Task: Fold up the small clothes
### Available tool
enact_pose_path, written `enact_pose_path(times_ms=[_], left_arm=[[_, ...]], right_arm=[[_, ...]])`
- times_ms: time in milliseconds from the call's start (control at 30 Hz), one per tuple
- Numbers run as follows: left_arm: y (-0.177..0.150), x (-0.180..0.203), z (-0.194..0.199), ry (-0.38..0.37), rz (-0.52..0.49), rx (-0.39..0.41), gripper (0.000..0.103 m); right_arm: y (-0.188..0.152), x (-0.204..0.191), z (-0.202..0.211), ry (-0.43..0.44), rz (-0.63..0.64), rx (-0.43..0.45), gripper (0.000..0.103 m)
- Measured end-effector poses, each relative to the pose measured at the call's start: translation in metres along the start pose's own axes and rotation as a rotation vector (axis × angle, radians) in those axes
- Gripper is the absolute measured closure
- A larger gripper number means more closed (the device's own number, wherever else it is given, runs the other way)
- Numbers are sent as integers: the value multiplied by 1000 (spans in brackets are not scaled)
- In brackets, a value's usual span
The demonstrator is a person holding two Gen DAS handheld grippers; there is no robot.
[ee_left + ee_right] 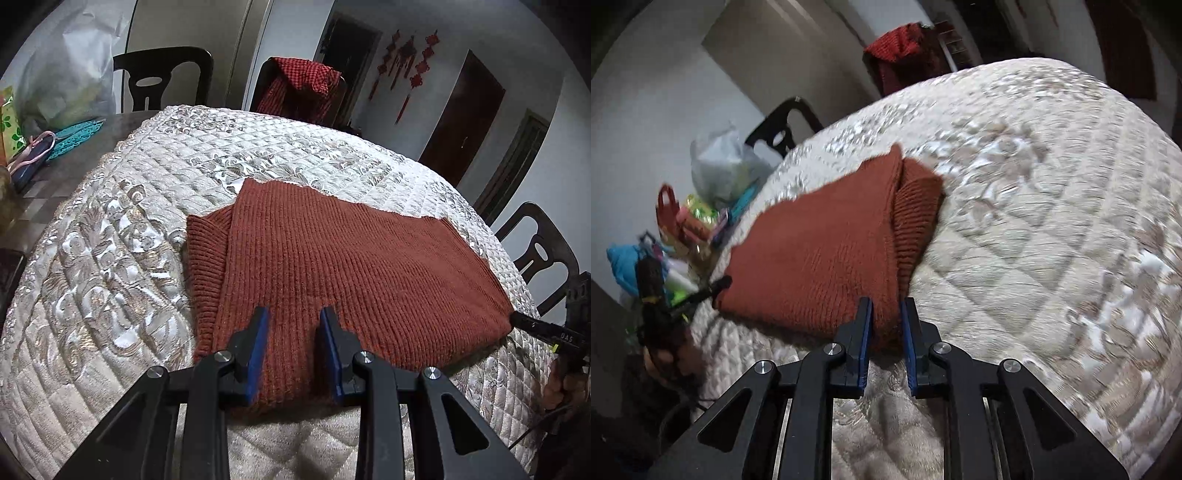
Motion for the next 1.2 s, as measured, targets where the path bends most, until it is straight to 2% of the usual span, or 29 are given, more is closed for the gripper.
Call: enact_pose_path(times_ms=[100, 200, 267, 367, 500, 700, 900, 1033, 1200], left_arm=[[2, 0, 9, 19, -6, 22, 72], [5, 5, 16, 32, -25, 57, 72], [7, 6, 16, 57, -32, 67, 72], [0, -1, 5, 138, -36, 21, 72], [-6, 0, 7, 155, -55, 28, 72], [-2, 5, 10, 176, -66, 25, 72], [22, 14, 4, 202, -108, 63, 72], [33, 12, -10, 233, -112, 57, 72], [32, 9, -26, 247, -111, 26, 72]], right_arm=[[5, -6, 15, -52, 27, 46, 88], [9, -25, 18, -23, 63, 76, 88], [10, -37, 9, -12, 91, 67, 88], [6, -41, -11, -55, 115, 26, 88], [5, -34, -20, -123, 123, 14, 88], [13, -44, -11, -124, 143, 48, 88], [32, -63, -17, -114, 186, 83, 87], [42, -64, -37, -129, 191, 61, 87], [44, -52, -60, -196, 179, 17, 87]])
Point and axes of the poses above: each gripper's, at about its wrist camera, not at the fingertips, and z roughly against the way its jaws point, x to its right, y to its top, the point moved 5 cm from there along -z, roughly the way its jaws point, and after that the axes turned 2 degrees about z, right-handed, at the moved point
